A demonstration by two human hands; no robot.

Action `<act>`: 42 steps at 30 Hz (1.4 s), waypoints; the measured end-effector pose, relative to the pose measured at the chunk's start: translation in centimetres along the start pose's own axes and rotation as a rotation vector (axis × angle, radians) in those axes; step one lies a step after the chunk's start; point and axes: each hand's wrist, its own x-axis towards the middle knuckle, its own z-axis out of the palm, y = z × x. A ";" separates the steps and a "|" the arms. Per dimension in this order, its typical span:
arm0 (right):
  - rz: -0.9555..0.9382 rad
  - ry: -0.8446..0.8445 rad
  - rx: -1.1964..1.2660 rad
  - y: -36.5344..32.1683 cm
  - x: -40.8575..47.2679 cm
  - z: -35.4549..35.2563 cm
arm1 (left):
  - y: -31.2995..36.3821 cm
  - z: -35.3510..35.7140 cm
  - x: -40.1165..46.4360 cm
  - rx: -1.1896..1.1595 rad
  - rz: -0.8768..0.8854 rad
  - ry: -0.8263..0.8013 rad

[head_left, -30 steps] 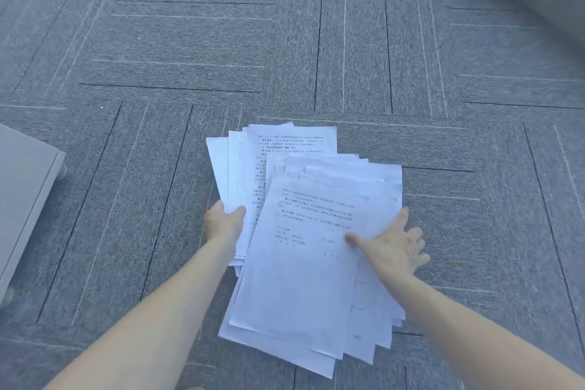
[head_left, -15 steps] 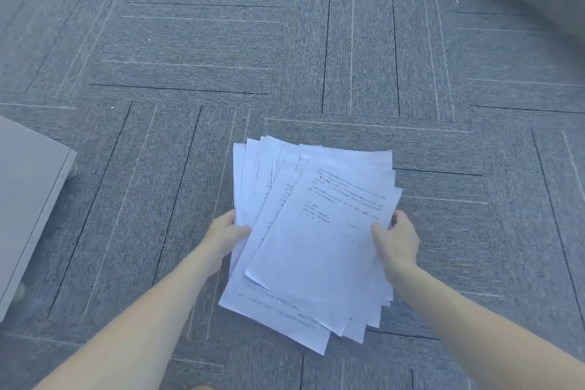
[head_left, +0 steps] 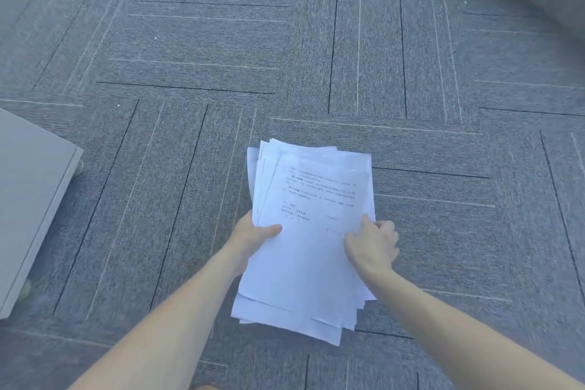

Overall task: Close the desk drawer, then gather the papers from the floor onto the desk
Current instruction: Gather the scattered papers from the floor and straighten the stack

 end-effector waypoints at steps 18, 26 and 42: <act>-0.154 -0.134 0.125 0.6 -0.3 -1.0 | -0.5 -0.6 0.0 -0.179 -0.262 -0.138; -0.111 -0.117 0.182 1.1 -0.2 -1.2 | -1.1 0.2 -0.7 -0.337 -0.200 -0.104; -0.070 -0.264 0.764 -0.3 -1.2 -5.6 | 1.8 1.7 -4.5 -0.076 0.101 0.125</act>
